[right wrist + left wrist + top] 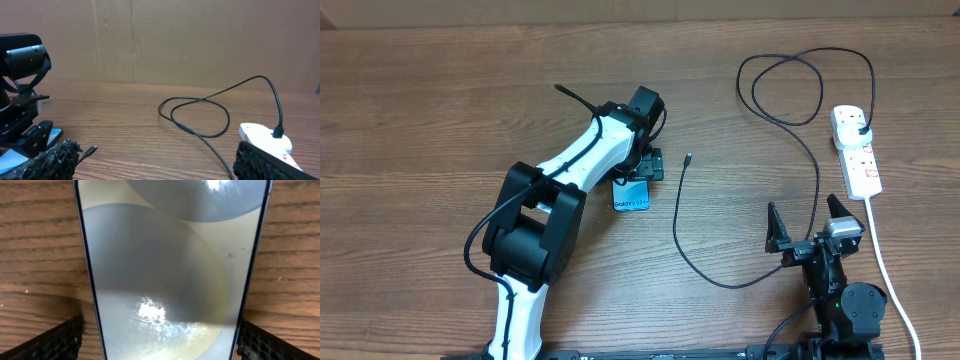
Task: Plug charger to phone and switch on socket
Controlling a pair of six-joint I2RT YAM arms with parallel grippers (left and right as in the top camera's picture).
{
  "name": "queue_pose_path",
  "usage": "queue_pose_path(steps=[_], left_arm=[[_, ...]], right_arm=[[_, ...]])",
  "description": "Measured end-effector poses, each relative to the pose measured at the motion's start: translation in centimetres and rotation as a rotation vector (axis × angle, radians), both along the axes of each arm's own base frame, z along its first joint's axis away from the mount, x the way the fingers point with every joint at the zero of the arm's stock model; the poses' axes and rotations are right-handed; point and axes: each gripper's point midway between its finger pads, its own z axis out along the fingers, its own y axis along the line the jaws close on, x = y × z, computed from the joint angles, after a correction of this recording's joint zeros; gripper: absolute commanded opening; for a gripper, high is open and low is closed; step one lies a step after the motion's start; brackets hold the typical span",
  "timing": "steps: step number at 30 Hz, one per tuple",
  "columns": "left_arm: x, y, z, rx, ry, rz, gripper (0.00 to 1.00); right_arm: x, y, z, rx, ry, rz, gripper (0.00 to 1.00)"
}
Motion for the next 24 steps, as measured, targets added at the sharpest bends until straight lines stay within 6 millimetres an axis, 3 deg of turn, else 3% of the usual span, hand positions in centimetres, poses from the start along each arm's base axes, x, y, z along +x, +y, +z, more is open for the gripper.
queue_pose_path(steps=[12, 24], left_arm=[[0.25, 0.17, -0.14, -0.028, 0.003, 0.018, 1.0], [0.25, 0.31, -0.12, -0.032, 0.006, 0.022, 0.92]], right_arm=[[0.0, 0.0, 0.01, 0.0, 0.0, 0.0, 1.0], [0.0, 0.01, 0.01, 0.0, 0.0, 0.0, 1.0]])
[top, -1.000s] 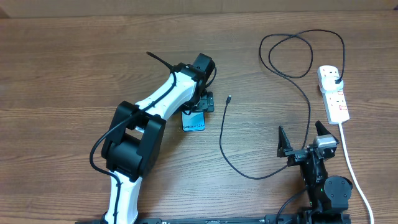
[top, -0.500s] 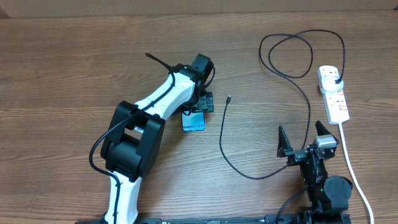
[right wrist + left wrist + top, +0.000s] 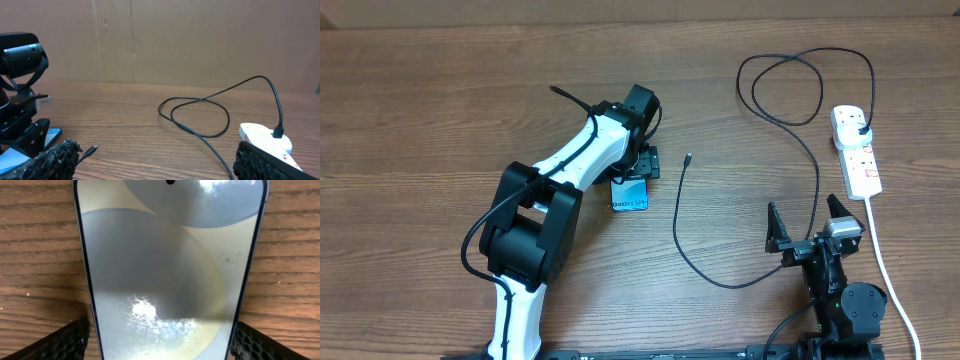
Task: Plug charger to phone and switch on socket
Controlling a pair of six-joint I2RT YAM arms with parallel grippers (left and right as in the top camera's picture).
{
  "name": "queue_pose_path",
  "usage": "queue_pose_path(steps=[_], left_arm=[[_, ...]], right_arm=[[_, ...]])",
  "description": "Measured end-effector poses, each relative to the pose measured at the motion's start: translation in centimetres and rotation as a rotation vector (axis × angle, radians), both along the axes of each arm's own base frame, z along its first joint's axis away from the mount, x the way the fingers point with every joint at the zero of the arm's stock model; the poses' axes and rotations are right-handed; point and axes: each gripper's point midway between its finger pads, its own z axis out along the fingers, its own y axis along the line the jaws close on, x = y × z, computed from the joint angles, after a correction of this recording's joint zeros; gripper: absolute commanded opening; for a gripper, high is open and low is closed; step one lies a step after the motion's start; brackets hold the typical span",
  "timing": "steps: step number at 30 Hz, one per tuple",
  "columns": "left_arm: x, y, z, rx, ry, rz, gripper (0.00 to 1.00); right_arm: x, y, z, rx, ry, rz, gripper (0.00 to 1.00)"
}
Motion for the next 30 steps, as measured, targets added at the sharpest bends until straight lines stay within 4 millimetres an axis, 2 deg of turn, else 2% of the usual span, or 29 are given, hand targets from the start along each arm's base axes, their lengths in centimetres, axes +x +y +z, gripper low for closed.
queue_pose_path(steps=[10, 24, 30], left_arm=[[-0.03, -0.15, -0.02, 0.013, -0.009, -0.008, 0.95], [-0.09, -0.06, -0.04, 0.017, -0.007, -0.008, 0.84], [-0.09, -0.06, -0.04, 0.017, -0.007, -0.008, 0.85]], right_arm=[[0.0, -0.01, -0.02, 0.0, 0.001, -0.001, 1.0], [0.0, -0.01, 0.0, 0.0, 0.0, 0.0, 1.0], [0.0, -0.01, 0.0, 0.0, 0.0, 0.0, 1.0]])
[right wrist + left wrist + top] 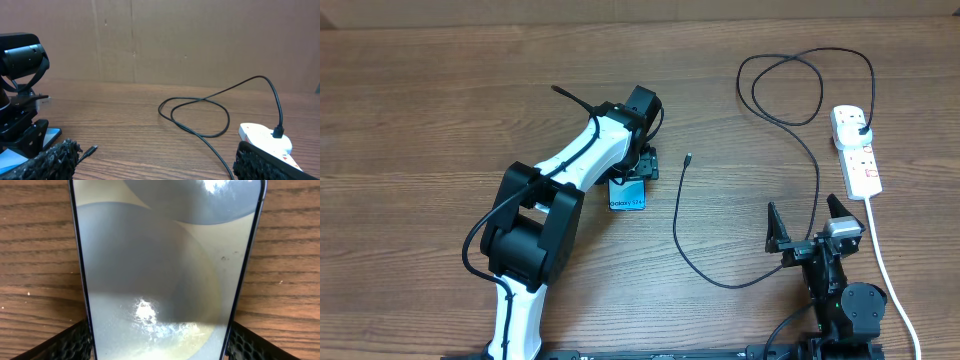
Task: Plug charger to phone and switch on socket
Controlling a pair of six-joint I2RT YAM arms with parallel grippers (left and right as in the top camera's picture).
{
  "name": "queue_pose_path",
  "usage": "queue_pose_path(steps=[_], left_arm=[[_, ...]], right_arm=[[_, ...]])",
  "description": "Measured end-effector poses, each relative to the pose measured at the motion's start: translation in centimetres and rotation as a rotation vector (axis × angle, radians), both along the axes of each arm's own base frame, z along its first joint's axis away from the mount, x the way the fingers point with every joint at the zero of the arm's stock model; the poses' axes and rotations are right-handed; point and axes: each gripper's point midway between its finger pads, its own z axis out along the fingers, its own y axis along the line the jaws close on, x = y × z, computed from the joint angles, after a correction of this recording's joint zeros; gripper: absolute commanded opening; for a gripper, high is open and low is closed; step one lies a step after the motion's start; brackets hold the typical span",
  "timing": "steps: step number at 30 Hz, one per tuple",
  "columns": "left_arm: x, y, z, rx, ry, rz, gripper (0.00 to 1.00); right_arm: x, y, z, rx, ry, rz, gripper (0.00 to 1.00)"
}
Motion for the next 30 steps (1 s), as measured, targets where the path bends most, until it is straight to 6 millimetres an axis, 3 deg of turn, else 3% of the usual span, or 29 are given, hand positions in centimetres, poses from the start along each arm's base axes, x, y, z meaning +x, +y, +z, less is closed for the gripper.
queue_pose_path(steps=[15, 19, 22, 30], left_arm=[[-1.2, 0.2, 0.7, 0.015, 0.077, -0.001, 0.8], [-1.1, -0.2, 2.2, 0.006, 0.094, -0.002, 0.75], [-1.3, -1.1, 3.6, -0.039, 0.12, -0.004, 0.78], [-4.7, -4.6, 7.1, -0.355, 0.35, -0.032, 0.78]], right_arm=[[0.0, 0.0, 0.0, 0.0, 0.0, 0.0, 1.0], [0.0, 0.0, 0.0, 0.0, 0.0, 0.0, 1.0], [0.0, 0.0, 0.0, 0.0, 0.001, 0.0, 1.0], [0.0, 0.0, 0.0, 0.0, 0.0, 0.0, 1.0]])
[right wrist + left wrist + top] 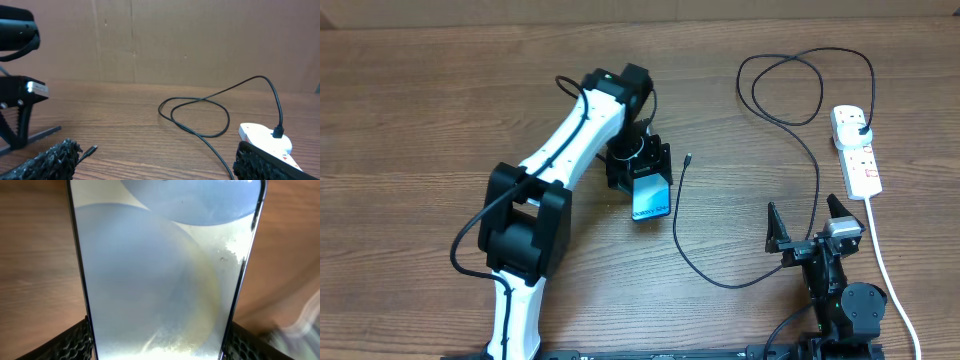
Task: Plug charger to phone and switch on socket
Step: 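Lift the phone with the left gripper and tilt it upright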
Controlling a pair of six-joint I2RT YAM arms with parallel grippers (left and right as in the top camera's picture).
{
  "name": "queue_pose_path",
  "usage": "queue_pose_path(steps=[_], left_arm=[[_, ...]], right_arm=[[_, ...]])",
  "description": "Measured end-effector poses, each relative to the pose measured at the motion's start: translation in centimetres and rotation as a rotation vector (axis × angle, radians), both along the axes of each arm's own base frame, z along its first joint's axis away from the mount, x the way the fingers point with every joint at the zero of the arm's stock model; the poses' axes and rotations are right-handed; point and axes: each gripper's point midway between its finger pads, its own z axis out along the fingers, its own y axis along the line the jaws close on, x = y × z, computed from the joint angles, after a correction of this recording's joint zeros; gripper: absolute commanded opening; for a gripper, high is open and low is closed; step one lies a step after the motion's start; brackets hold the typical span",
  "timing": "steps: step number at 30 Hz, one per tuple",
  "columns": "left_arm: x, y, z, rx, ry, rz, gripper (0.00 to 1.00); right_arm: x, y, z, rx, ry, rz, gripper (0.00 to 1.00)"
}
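The phone (651,197), its pale blue screen lit, hangs tilted off the table with my left gripper (641,172) shut on its long edges. In the left wrist view the phone (160,265) fills the frame and black fingers (75,342) press both sides. The black charger cable (677,228) lies on the wood, its free plug (688,158) just right of the phone. That plug (91,149) also shows in the right wrist view. My right gripper (813,226) rests open at the front, holding nothing. The white power strip (855,150) lies far right with the charger plugged in.
The cable makes a loop (790,90) at the back right. The strip's white lead (890,280) runs to the front edge beside my right arm. A brown cardboard wall (160,40) closes off the back of the wooden table (420,120).
The phone has come up off the table and now sits a little to the right, closer to the cable's free plug, still in my left gripper. The right arm has not moved.
At first my left fingers stood apart on either side of the phone lying on the table. Then they were closer in, and then against its edges. Now the phone is held clear of the wood near the plug. The right gripper stayed open and still.
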Motion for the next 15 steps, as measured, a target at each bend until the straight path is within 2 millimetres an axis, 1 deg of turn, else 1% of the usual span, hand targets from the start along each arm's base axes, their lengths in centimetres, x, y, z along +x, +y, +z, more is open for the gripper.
queue_pose_path(steps=[1, 2, 3, 5, 6, 8, 10, 13, 15], left_arm=[[-0.8, -0.6, 0.9, -0.092, 0.061, 0.0, 0.78], [-1.2, -1.0, 1.6, -0.15, 0.096, 0.004, 0.78], [-1.6, -1.5, 2.7, -0.243, 0.139, 0.01, 0.78], [-1.8, -2.1, 4.2, -0.359, 0.184, 0.026, 0.78], [-1.8, -2.4, 5.3, -0.437, 0.207, 0.039, 0.77], [-1.1, -2.9, 7.2, -0.583, 0.227, 0.067, 0.77], [-0.5, -2.8, 8.6, -0.673, 0.234, 0.097, 0.77], [0.6, -2.1, 9.7, -0.748, 0.239, 0.144, 0.75], [1.5, -1.2, 10.4, -0.789, 0.236, 0.185, 0.74]], right_arm=[[0.0, 0.0, 0.0, 0.001, 0.0, 0.0, 1.0], [0.0, 0.0, 0.0, 0.0, 0.0, 0.0, 1.0], [0.0, 0.0, 0.0, 0.0, 0.0, 0.0, 1.0], [0.0, 0.0, 0.0, 0.0, 0.0, 0.0, 1.0], [0.0, 0.0, 0.0, 0.0, 0.0, 0.0, 1.0], [0.0, 0.0, 0.0, 0.0, 0.0, 0.0, 1.0], [0.0, 0.0, 0.0, 0.0, 0.0, 0.0, 1.0], [0.0, 0.0, 0.0, 0.0, 0.0, 0.0, 1.0], [0.0, 0.0, 0.0, 0.0, 0.0, 0.0, 1.0]])
